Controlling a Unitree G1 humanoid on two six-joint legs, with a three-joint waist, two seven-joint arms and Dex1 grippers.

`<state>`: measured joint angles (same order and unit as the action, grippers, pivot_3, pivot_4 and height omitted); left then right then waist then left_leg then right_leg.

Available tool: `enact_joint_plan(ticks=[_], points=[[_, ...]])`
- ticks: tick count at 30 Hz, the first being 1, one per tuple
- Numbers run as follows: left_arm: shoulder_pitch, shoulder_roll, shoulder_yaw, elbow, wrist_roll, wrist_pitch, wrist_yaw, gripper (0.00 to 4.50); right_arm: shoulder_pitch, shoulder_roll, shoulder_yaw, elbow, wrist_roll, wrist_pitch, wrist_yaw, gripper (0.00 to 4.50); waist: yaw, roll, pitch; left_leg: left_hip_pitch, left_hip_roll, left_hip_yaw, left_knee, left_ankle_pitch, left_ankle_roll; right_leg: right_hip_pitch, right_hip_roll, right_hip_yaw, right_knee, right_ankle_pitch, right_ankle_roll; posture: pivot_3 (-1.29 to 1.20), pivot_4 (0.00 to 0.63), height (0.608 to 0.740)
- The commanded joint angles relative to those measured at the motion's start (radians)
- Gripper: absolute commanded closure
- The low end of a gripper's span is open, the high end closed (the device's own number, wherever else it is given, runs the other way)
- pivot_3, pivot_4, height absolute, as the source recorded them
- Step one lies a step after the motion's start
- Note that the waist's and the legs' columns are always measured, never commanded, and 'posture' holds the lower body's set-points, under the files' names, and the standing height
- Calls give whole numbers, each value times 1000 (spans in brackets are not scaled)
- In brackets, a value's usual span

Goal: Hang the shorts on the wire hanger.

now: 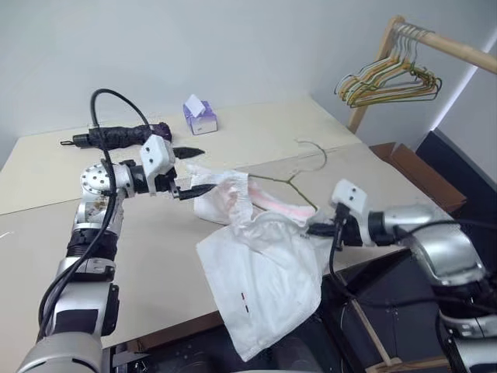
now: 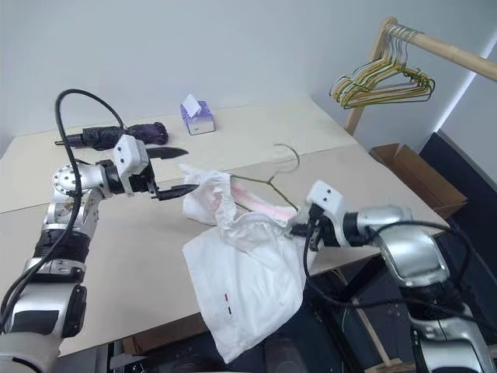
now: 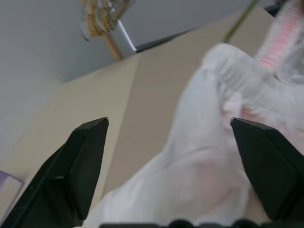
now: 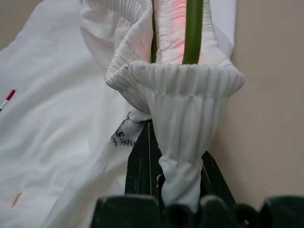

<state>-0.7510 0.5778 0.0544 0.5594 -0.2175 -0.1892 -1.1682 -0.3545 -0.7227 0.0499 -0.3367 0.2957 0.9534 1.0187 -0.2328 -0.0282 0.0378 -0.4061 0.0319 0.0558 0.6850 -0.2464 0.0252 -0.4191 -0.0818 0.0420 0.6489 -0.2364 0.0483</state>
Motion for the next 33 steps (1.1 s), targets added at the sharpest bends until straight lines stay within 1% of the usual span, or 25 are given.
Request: enact_joint_plan(ticks=[1, 3, 6, 7, 9, 11, 13, 15, 17, 21, 23, 25, 28, 33], points=[[-62, -19, 56, -26, -22, -1, 120, 22, 53, 15, -133, -136, 88, 139, -85, 4500, 2, 0, 0, 0, 0, 0, 0, 0, 0, 0, 0, 0, 0, 0, 0, -268, 0, 740], [-63, -24, 71, -83, -61, 74, 140, 22, 86, 32, -184, -167, 113, 202, -140, 4500, 0, 0, 0, 0, 0, 0, 0, 0, 0, 0, 0, 0, -1, 0, 1, -274, 1, 740], [-8, -51, 96, -364, -251, 393, 205, 22, 84, 142, -344, -165, 78, 389, -328, 4500, -6, 0, 0, -1, 0, -1, 0, 0, 0, 0, 0, 0, -1, 0, 1, -298, 6, 740], [17, -61, 101, -461, -317, 484, 231, 22, 55, 179, -388, -151, 43, 450, -403, 4500, -6, 0, 0, -1, 0, 0, 0, 0, 0, -1, 0, 1, 0, 0, 1, -308, 9, 740], [47, -94, 113, -597, -402, 588, 303, 22, -22, 236, -463, -116, -25, 551, -527, 4500, -10, 1, -1, -1, 0, 0, 0, 0, 0, -1, -1, 1, 0, 0, 1, -322, 12, 740], [56, -123, 127, -679, -462, 662, 372, 22, -107, 278, -531, -72, -85, 629, -624, 4500, -12, 2, -2, 0, -1, 0, 0, 0, 0, 0, -2, 2, 1, 0, 1, -331, 14, 740], [59, -140, 138, -732, -508, 716, 416, 22, -183, 300, -586, -17, -132, 658, -703, 4500, -19, 2, -2, 0, -2, 0, 1, 0, 0, 0, -2, 2, 1, 1, 2, -338, 13, 740], [64, -143, 136, -768, -527, 739, 435, 22, -254, 307, -648, 39, -161, 661, -759, 4500, -31, 4, -3, 0, -2, 0, 1, 0, 0, 0, -1, 2, 1, 1, 2, -344, 14, 740], [74, -143, 127, -790, -524, 739, 441, 22, -344, 311, -736, 121, -185, 661, -819, 4500, -45, 5, -3, 0, -3, 0, 0, 0, 0, 0, 0, 2, 0, 1, 2, -354, 14, 740], [80, -147, 117, -797, -517, 737, 453, 22, -487, 288, -822, 222, -232, 661, -913, 4500, -79, 8, -4, 0, -4, -1, 0, 0, 0, 1, 0, 2, -1, 1, 2, -365, 15, 740], [75, -143, 112, -788, -511, 732, 448, 22, -590, 271, -868, 294, -280, 661, -984, 4500, -98, 10, -5, 0, -4, -1, 0, 0, 0, 2, 0, 3, -1, 1, 2, -367, 15, 740], [70, -140, 109, -778, -508, 728, 440, 22, -666, 242, -882, 362, -312, 661, -1029, 4500, -116, 12, -4, 0, -5, 0, 0, 0, 0, 3, -1, 3, -2, 0, 2, -369, 15, 740], [69, -139, 103, -768, -501, 716, 431, 22, -705, 196, -857, 393, -299, 661, -1019, 4500, -135, 12, -4, 3, -5, -1, -1, 0, 0, 7, 0, 2, -4, 0, 2, -372, 14, 740], [65, -128, 89, -748, -483, 694, 385, 22, -781, 155, -877, 499, -316, 623, -1060, 4500, -169, 13, -4, 16, -5, 0, -7, 0, 1, 20, 0, 3, -9, -1, 3, -369, 14, 740]])
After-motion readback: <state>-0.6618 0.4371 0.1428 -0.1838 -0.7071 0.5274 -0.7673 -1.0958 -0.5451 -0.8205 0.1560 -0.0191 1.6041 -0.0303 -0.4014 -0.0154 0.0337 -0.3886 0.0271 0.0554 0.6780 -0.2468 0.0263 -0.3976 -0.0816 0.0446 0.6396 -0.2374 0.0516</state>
